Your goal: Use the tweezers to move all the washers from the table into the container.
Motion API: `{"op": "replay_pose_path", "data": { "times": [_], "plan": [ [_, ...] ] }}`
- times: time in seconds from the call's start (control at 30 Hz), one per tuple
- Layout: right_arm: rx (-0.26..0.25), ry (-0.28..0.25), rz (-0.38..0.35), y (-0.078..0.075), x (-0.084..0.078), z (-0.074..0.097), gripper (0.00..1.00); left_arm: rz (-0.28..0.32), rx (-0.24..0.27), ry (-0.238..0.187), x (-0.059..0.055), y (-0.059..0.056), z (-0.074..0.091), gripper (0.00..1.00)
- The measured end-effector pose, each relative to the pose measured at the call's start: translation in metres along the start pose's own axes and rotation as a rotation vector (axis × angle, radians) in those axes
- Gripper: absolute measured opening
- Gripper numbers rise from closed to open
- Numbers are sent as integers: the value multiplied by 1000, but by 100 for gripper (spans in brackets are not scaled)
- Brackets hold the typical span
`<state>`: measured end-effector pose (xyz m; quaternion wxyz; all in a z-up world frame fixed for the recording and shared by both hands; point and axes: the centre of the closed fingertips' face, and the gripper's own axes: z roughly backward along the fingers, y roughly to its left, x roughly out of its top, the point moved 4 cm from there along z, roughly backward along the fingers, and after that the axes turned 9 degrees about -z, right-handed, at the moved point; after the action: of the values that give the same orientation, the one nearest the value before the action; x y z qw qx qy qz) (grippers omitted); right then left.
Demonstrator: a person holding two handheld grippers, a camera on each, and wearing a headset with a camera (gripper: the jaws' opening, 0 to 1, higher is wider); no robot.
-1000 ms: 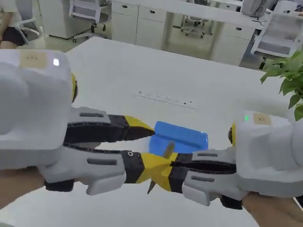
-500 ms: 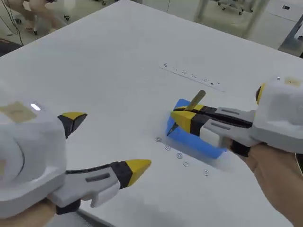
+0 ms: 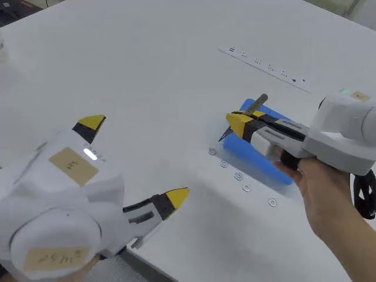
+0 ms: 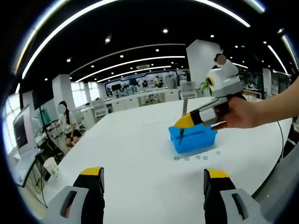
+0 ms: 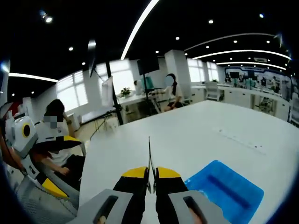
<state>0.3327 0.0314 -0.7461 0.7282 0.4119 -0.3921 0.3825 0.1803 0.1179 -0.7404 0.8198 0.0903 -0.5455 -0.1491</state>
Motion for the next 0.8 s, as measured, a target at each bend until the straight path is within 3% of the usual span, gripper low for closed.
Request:
{"op": "replay_pose_path", "data": {
  "times": [0.07, 0.23, 0.57, 0.8],
  "plan": [
    [-2, 4, 2, -3, -3, -3, 3, -14, -43, 50, -7, -7, -3, 93],
    [-6, 13, -42, -11, -14, -9, 3, -37, -53, 52, -7, -9, -5, 94],
    [-8, 24, -29, -19, -25, -25, 3, -51, -52, 80, -12, -9, -7, 95],
    [-23, 48, -22, -23, -32, -30, 4, -32, -24, 73, -12, -4, -6, 95]
  ]
}}
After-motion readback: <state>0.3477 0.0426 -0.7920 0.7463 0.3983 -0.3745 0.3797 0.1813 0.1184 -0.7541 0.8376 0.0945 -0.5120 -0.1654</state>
